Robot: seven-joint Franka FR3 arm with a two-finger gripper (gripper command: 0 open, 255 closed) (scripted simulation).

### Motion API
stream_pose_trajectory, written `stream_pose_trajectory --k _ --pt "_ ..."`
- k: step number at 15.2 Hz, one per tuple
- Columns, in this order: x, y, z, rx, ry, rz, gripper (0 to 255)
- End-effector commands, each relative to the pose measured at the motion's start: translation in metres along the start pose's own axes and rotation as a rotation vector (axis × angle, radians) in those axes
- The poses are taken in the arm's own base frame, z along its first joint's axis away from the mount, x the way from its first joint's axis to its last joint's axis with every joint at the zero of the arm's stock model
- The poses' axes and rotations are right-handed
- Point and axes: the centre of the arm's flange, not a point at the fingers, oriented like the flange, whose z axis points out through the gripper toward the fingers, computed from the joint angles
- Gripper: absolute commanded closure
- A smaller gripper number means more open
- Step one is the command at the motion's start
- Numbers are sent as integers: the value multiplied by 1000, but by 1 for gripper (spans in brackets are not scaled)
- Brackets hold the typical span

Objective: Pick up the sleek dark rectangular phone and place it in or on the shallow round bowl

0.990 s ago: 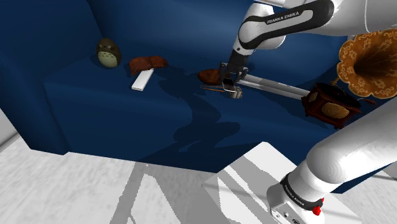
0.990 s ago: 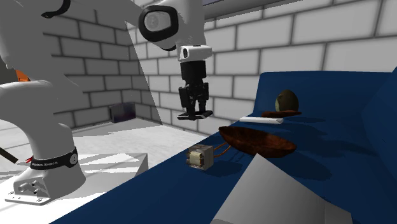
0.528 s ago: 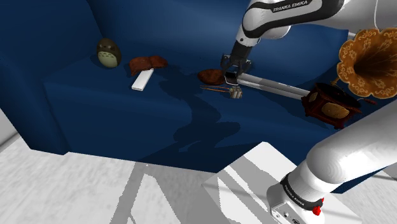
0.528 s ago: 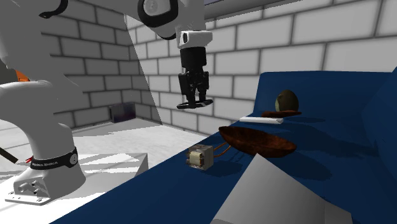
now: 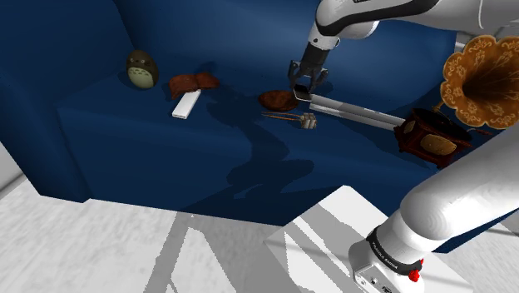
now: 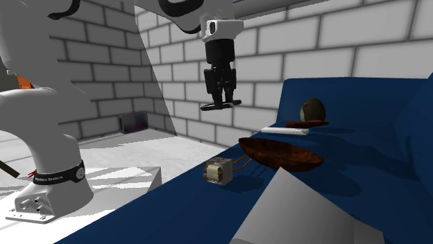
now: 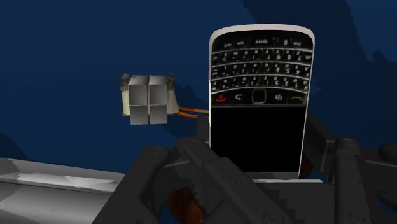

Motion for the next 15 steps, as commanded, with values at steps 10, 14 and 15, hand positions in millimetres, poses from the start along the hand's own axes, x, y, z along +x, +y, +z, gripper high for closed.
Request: stream_pose_trajectory --k 10,14,15 --pt "152 -11 4 0 0 0 255" --pt "150 -10 25 0 0 0 255" --pt "150 -9 30 0 0 0 255"
